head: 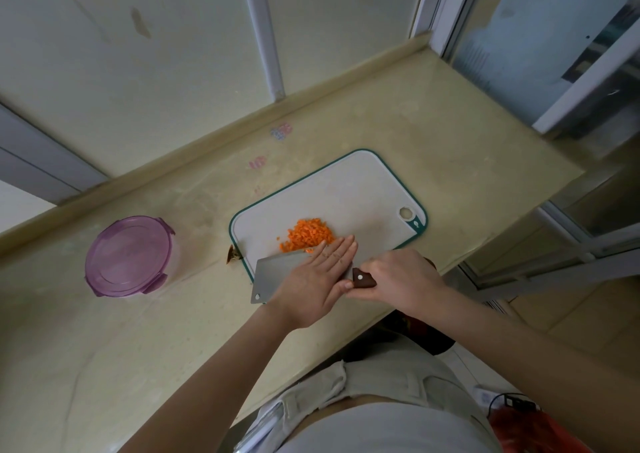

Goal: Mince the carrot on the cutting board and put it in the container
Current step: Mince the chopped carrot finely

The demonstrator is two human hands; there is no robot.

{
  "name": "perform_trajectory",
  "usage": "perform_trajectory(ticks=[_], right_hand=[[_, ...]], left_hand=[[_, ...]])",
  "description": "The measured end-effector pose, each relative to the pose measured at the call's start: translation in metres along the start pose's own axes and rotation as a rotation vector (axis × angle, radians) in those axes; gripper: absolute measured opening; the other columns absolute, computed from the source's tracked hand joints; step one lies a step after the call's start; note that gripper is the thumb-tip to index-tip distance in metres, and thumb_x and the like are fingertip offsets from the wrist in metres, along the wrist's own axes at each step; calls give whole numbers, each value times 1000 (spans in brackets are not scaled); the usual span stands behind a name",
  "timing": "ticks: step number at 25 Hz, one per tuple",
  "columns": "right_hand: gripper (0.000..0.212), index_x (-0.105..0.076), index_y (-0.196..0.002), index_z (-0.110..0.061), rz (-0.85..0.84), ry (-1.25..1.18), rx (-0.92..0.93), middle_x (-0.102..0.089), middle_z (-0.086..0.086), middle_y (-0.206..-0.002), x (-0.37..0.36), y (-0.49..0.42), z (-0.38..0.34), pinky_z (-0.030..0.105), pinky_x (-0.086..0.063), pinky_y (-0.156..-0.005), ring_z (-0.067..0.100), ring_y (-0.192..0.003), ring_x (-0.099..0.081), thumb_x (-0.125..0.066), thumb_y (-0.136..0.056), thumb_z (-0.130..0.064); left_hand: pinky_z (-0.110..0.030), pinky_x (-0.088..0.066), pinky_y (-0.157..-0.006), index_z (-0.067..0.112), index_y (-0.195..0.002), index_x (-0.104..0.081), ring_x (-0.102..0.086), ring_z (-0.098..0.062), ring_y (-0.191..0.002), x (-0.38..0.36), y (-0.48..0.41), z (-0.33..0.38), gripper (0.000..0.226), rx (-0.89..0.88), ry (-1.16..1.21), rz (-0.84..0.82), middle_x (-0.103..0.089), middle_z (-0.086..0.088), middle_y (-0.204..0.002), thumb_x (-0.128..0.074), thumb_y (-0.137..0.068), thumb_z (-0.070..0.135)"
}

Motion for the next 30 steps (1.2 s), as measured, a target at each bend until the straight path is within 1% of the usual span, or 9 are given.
perform_trajectory(ticks=[2,4,6,8,15,20,23,26,30], right_hand=[[53,-58,-48,-22,18,-30,10,-56,-3,-42,-2,1,-1,18,-20,-42,12,-38,-55,-74,-57,-72],[53,-64,-71,-19,-15,-51,36,-68,-1,-67,-6,7,-2,24,-29,-51,16,-64,-66,-59,-75,-71],[57,-63,-91,-18,-100,-76,16,-69,1,-90,-12,11,0,28,-32,-61,20,-85,-65,-42,-85,-71],[58,-61,-96,-18,-133,-43,15,-68,1,-96,-12,15,3,28,-32,-63,20,-89,-63,-38,-86,-70],[53,-59,-92,-20,-220,-64,-32,-65,-3,-92,-17,23,18,28,-35,-63,15,-84,-60,-40,-86,-69],[55,-61,-90,-18,-189,-67,-103,-64,-3,-87,-13,29,37,29,-28,-58,16,-81,-60,-43,-85,-70],[54,-59,-85,-18,-193,-65,-152,-63,-2,-82,-13,32,48,30,-26,-53,17,-76,-59,-44,-84,-71],[55,-60,-84,-18,-154,-54,-148,-64,0,-80,-11,31,50,30,-24,-53,20,-76,-62,-46,-83,-70],[52,-60,-75,-18,-94,-60,-106,-63,0,-70,-11,30,49,26,-17,-45,20,-66,-62,-51,-80,-69]], left_hand=[[-22,15,-114,19,-145,8,14,-6,-142,-2,1,-6,65,31,-7,-5,8,4,-154,3,-91,55],[-21,16,-113,20,-145,10,15,-6,-142,-6,2,-13,68,72,-2,-7,11,4,-155,7,-89,58],[-21,17,-112,20,-144,13,16,-7,-142,-11,6,-21,73,109,1,-9,13,3,-154,14,-85,62],[-19,18,-111,20,-143,15,17,-7,-141,-14,10,-32,77,154,16,-9,16,4,-152,18,-81,66],[-22,12,-114,19,-141,17,18,-8,-140,-23,16,-69,88,319,20,-25,18,3,-150,26,-71,73],[-26,11,-115,9,-147,8,15,-14,-142,-8,16,-92,60,556,-3,22,14,-7,-155,-7,-99,42],[-21,12,-114,15,-145,5,13,-10,-142,5,7,-61,58,351,102,134,11,1,-154,-6,-98,48],[-20,7,-115,20,-145,1,6,-8,-144,-10,0,-21,69,109,177,61,3,3,-155,-1,-91,62],[-16,8,-113,22,-143,2,7,-4,-142,-20,10,-46,78,224,184,76,5,7,-153,9,-82,71]])
Point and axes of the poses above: each hand's wrist, its own y-axis away from the middle knuckle, its own x-axis out of the back of the hand, z = x × y, the point moved 8 cm from there along -y, towards the middle knuckle
